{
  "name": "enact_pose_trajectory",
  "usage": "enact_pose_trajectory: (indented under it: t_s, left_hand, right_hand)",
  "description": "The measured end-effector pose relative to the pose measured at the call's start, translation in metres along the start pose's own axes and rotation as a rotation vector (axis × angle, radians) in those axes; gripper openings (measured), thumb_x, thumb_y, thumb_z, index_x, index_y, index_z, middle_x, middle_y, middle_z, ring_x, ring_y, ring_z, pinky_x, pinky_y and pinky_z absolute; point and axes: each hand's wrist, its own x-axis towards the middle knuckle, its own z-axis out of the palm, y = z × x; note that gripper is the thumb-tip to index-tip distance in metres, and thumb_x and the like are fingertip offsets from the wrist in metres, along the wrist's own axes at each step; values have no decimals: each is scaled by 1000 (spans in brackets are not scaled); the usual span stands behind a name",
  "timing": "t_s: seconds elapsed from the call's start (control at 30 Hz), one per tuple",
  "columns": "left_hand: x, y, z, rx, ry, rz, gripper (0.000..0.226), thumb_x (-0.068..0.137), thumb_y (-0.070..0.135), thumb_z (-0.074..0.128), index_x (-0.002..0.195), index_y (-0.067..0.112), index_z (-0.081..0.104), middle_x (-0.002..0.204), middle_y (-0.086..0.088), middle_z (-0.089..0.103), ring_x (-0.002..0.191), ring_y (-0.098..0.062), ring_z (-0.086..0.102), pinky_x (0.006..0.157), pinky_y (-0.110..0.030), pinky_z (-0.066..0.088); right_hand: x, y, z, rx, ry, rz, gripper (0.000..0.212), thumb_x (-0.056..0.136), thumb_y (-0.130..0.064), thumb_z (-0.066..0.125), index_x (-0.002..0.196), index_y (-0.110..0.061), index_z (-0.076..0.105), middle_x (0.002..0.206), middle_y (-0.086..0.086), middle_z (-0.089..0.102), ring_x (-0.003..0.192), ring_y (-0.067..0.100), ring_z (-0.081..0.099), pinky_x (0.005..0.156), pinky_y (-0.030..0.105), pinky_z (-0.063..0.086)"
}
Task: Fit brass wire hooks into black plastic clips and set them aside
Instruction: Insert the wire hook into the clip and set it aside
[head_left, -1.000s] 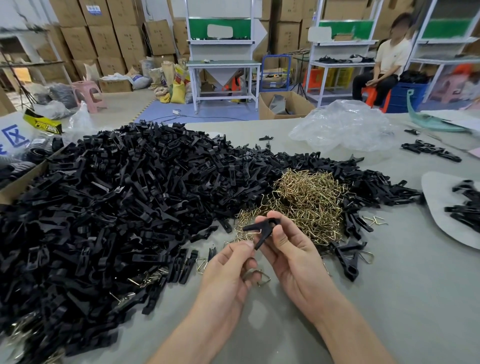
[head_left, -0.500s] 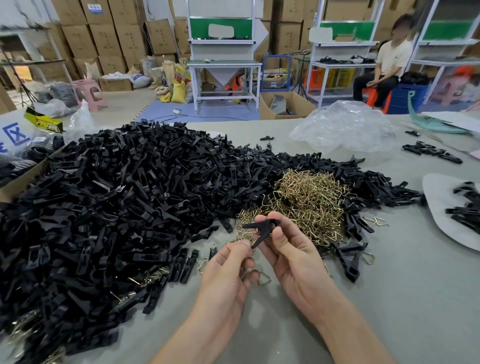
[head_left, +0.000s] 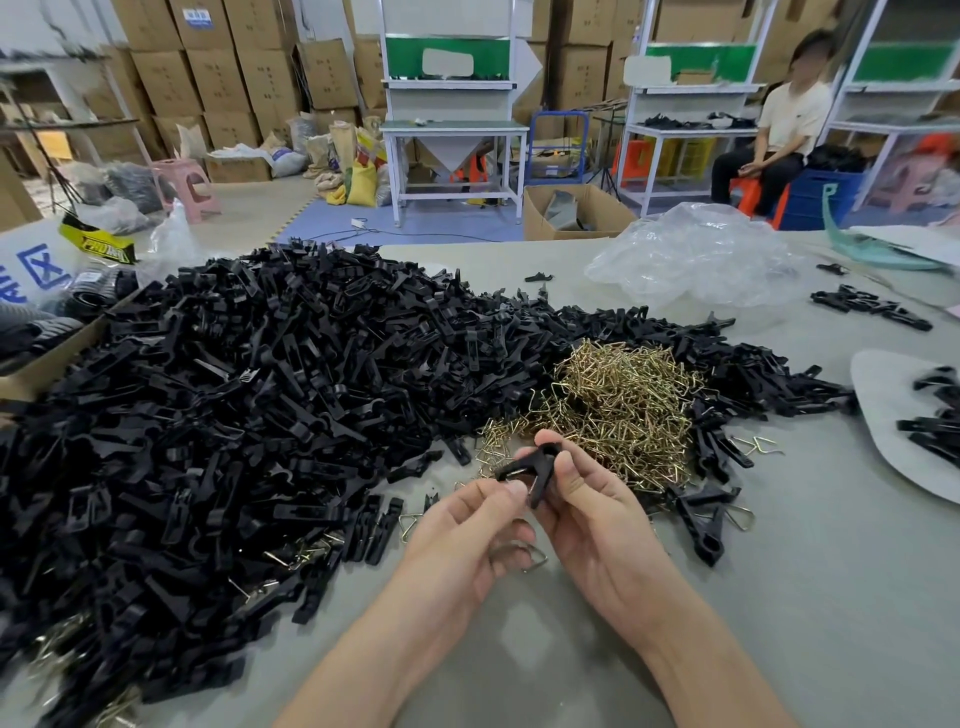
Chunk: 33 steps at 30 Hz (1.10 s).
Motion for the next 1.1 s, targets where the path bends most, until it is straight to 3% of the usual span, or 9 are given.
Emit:
enact_pose_trajectory:
  t_s: [0.1, 0.17, 0.23, 0.37, 0.47, 0.53, 0.7, 0.87, 1.1]
  left_hand:
    - [0, -4, -1, 235, 36, 107, 43, 67, 34, 78, 98, 8, 63, 72, -2, 66, 66, -16, 64, 59, -24, 53]
    - [-2, -9, 0, 440, 59, 204, 28, 76, 36, 76, 97, 22, 66, 75, 1, 69, 68, -14, 66, 60, -21, 52]
    - [-5, -15, 1, 702, 86, 313, 9, 89, 33, 70, 97, 37, 66, 80, 9, 71, 71, -8, 68, 64, -17, 50]
    - [-10, -26, 5, 1335, 94, 541, 30, 102, 40, 46, 132, 37, 49, 122, 19, 59, 103, -6, 57, 83, -27, 46]
    - [-10, -31, 11, 1526, 104, 534, 44, 105, 38, 33, 148, 33, 27, 138, 17, 44, 113, -12, 55, 82, -25, 42]
    - [-8, -32, 14, 1585, 127, 505, 45, 104, 33, 32, 149, 34, 23, 141, 16, 40, 114, -13, 55, 80, -24, 39]
    - [-9, -29, 16, 1572, 163, 418, 48, 102, 23, 38, 149, 31, 31, 145, 13, 43, 125, -14, 52, 89, -27, 43]
    - [-12, -27, 15, 1483, 163, 423, 45, 100, 19, 43, 145, 25, 44, 143, 8, 52, 125, -16, 54, 97, -28, 43]
    - [-10, -28, 12, 1382, 179, 475, 35, 101, 20, 48, 135, 23, 57, 128, 7, 64, 113, -17, 61, 92, -33, 47]
  right_hand:
    - [0, 2, 0, -50, 43, 76, 25, 92, -26, 55, 103, -14, 75, 97, 15, 69, 90, 28, 67, 72, 41, 54]
    - [-1, 2, 2, -78, 65, 111, 26, 92, -32, 55, 102, -16, 72, 91, 11, 68, 78, 27, 66, 60, 39, 45]
    - [-2, 4, 4, -51, 89, 125, 25, 91, -35, 55, 99, -16, 69, 88, 7, 66, 73, 22, 61, 61, 36, 41]
    - [-2, 12, 8, 33, 205, 61, 23, 98, -22, 50, 82, -15, 64, 89, 12, 68, 94, 31, 70, 87, 39, 55]
    - [-1, 16, 13, -35, 283, 38, 26, 99, -19, 45, 76, -17, 58, 83, 10, 67, 94, 31, 74, 68, 29, 58]
    - [-1, 18, 14, -59, 332, 32, 25, 98, -17, 43, 77, -18, 56, 78, 9, 66, 91, 31, 75, 58, 28, 53]
    - [-3, 23, 17, -159, 364, -24, 35, 101, -20, 39, 71, -23, 58, 76, 6, 67, 86, 28, 76, 52, 23, 50]
    - [-3, 25, 20, -199, 353, -80, 40, 102, -21, 37, 68, -24, 58, 76, 8, 67, 83, 28, 75, 52, 21, 52]
    - [-3, 30, 21, -173, 304, -102, 41, 103, -20, 34, 71, -24, 59, 79, 11, 66, 83, 31, 73, 63, 27, 56]
